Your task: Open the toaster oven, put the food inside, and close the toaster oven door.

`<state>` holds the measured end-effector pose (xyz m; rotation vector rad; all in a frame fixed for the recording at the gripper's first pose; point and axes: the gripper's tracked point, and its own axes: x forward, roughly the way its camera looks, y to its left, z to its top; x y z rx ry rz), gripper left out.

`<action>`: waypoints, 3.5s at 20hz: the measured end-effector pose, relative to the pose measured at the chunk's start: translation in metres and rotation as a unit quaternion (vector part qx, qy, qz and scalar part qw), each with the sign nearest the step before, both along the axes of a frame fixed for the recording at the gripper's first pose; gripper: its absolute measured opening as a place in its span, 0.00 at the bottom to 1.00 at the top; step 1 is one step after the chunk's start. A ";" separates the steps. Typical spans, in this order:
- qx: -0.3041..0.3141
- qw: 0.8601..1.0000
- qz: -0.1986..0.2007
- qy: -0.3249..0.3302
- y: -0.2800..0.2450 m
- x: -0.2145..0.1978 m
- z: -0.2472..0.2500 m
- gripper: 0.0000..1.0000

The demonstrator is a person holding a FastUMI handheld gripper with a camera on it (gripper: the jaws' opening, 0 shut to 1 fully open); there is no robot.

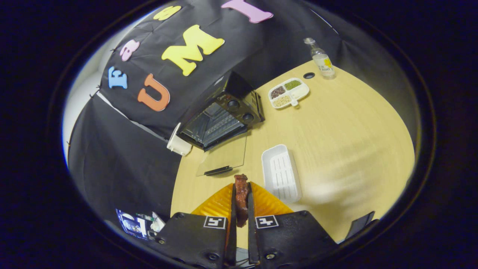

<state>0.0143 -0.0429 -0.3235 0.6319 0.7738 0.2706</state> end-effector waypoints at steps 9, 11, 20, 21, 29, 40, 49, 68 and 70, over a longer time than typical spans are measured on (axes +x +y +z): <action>0.044 0.998 -0.039 -0.028 0.129 0.037 0.028 0.15; 0.058 0.997 -0.040 -0.033 0.154 0.059 0.031 0.16; 0.214 0.962 -0.162 -0.054 0.205 0.202 -0.002 0.15; 0.222 0.957 -0.179 -0.061 0.205 0.218 -0.008 0.15; 0.264 0.915 -0.291 -0.094 0.188 0.316 -0.031 0.15; 0.176 0.928 -0.316 -0.090 0.194 0.357 -0.064 0.20; -0.013 0.971 -0.220 -0.090 0.196 0.339 -0.060 1.00; -0.302 0.941 -0.071 -0.133 0.148 0.094 -0.022 1.00; -0.312 0.941 -0.057 -0.121 0.148 0.073 -0.036 1.00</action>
